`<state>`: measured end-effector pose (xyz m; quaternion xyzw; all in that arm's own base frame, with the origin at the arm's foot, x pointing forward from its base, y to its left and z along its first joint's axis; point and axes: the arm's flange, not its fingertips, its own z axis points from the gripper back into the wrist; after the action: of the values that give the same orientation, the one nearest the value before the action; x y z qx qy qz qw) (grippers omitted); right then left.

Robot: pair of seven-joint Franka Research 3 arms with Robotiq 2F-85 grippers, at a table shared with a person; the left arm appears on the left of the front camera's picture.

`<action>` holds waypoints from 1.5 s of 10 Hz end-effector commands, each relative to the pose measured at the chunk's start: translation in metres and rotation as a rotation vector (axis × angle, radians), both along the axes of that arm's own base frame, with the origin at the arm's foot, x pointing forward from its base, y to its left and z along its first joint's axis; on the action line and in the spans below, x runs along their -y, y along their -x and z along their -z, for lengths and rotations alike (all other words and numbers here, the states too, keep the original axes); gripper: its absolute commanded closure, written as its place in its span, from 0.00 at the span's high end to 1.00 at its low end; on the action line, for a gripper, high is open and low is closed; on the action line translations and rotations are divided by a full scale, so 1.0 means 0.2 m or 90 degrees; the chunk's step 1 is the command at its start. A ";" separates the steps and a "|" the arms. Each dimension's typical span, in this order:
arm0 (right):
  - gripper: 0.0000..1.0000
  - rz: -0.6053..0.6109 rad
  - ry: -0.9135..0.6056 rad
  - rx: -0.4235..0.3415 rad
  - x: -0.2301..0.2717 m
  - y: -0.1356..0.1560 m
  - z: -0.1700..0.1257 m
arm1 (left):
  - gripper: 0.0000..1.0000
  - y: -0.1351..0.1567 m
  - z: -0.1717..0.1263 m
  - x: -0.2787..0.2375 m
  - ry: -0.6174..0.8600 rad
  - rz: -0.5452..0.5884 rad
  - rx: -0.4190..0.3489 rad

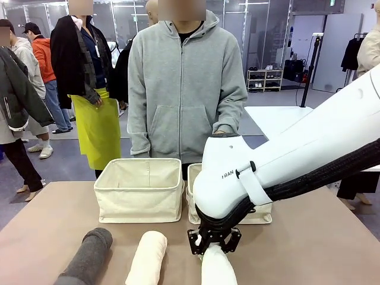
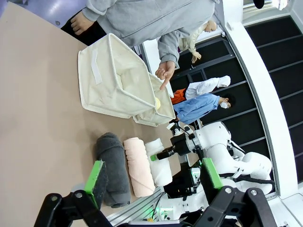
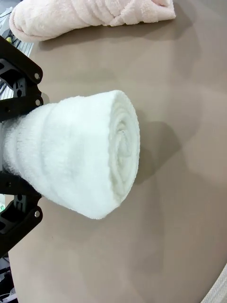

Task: Divide the towels into two baskets.
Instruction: Pick up one hotel-folded towel from the bottom of the table and place it in the Fabric basket indicated by the person.

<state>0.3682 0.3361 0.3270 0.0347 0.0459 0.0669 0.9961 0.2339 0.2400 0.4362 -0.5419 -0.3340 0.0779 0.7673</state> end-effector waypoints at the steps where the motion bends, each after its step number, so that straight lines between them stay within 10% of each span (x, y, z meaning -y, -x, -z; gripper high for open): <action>1: 0.20 0.001 -0.004 0.019 -0.01 0.06 -0.06 | 1.00 0.01 -0.01 -0.01 0.007 0.003 0.013; 5: 0.20 -0.256 0.101 0.081 0.03 0.16 -0.71 | 1.00 0.01 -0.01 -0.01 0.007 0.003 0.013; 11: 0.20 -0.855 0.112 -0.015 0.30 0.33 -1.10 | 1.00 0.01 -0.01 -0.01 0.007 0.003 0.013; 15: 0.20 -0.736 0.103 0.026 0.14 0.25 -1.07 | 1.00 0.01 -0.01 -0.01 0.007 0.003 0.013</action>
<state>0.3146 0.2951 0.5414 -0.0709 0.0508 0.6179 0.7814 0.2337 0.2402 0.4362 -0.5419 -0.3343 0.0781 0.7672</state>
